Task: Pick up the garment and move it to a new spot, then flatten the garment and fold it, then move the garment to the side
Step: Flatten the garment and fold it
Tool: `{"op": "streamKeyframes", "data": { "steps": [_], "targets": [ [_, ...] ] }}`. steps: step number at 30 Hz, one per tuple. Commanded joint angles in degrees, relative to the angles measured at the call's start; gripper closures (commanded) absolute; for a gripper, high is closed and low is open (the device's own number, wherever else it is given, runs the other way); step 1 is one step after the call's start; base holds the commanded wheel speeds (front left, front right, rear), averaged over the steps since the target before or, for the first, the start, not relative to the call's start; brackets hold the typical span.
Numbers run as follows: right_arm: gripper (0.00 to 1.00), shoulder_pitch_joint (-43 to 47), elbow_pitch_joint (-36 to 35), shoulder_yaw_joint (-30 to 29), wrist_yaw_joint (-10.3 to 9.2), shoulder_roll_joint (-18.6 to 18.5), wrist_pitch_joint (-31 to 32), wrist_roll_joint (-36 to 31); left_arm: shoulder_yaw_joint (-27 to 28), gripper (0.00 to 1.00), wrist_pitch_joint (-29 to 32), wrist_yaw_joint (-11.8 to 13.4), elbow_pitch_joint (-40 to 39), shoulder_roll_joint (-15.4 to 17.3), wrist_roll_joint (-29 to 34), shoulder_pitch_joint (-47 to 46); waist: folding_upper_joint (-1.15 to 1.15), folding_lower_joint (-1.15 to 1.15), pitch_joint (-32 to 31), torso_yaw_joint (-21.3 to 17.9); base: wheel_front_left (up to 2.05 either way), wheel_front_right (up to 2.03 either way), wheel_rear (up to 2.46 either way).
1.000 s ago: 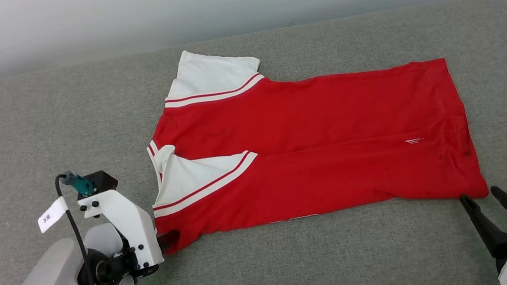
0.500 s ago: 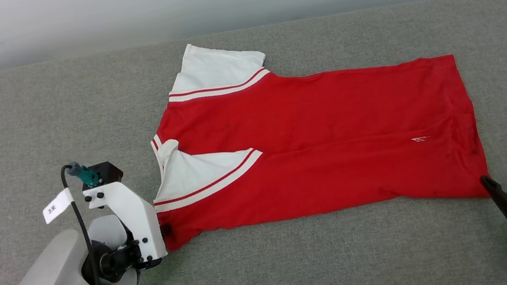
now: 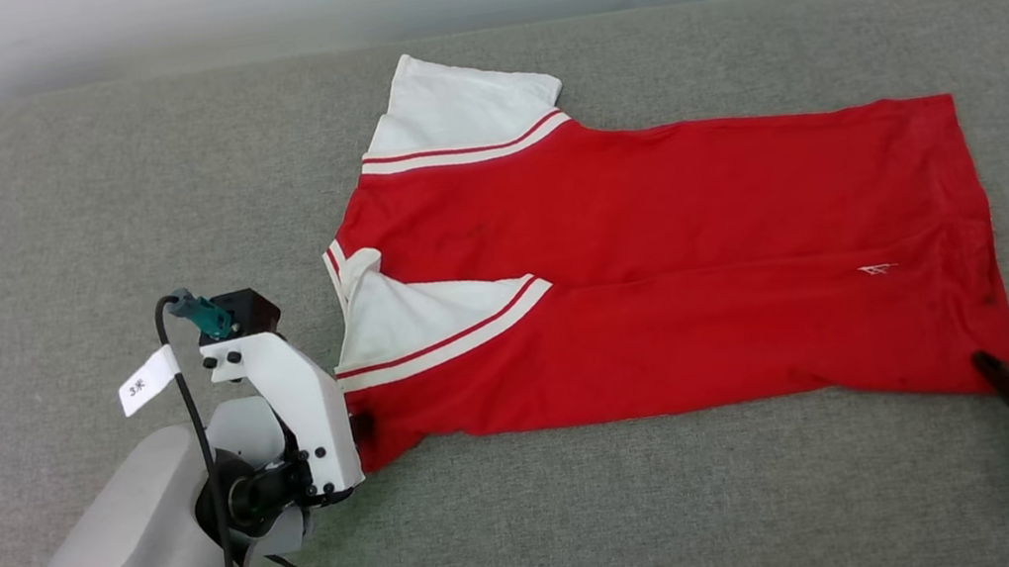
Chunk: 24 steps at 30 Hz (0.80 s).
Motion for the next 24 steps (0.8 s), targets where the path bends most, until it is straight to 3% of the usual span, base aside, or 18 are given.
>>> {"op": "streamKeyframes", "data": {
  "steps": [1,7,8,9,10,11,24],
  "targets": [
    [0.0,-0.93,0.41,-0.4,-0.04,0.55,0.36,-0.11,-0.41,1.0,-0.31,-0.09,0.54,-0.79,0.11,-0.26,0.0,0.0,0.39,0.25,0.0,0.0,0.0],
    [0.0,-1.67,3.3,0.27,-0.04,1.36,3.37,-0.6,-0.57,1.0,-0.25,-0.75,1.5,-1.12,0.2,-1.03,0.0,0.0,1.26,0.72,0.0,0.0,0.0],
    [0.16,-1.75,3.56,0.43,-0.04,1.39,3.32,-0.63,-0.59,1.0,-0.29,-0.82,1.64,-1.05,0.25,-1.15,0.0,0.0,1.36,0.75,0.0,0.0,0.0],
    [0.53,-1.91,3.77,0.72,-0.04,1.07,3.11,-0.71,-0.6,1.0,-0.29,-0.95,1.78,-0.99,0.21,-1.14,0.0,0.0,1.4,0.77,0.0,0.0,0.0],
    [0.65,-2.04,4.2,0.59,-0.04,1.06,2.99,-0.46,-0.6,1.0,-0.27,-1.07,1.88,-0.91,0.15,-1.1,0.0,0.0,1.44,0.78,0.0,0.0,0.0],
    [0.98,-2.09,4.51,0.67,-0.04,0.87,2.56,-0.21,-0.63,1.0,-0.2,-1.23,2.01,-0.9,0.07,-1.08,0.0,0.0,1.46,0.84,0.0,0.0,0.0],
    [1.0,-2.42,4.82,1.52,-0.05,-2.4,1.39,5.18,0.49,1.0,0.57,-1.72,1.34,1.63,-1.31,0.54,0.0,0.0,-1.01,0.95,0.0,0.0,0.0]
  ]
}}
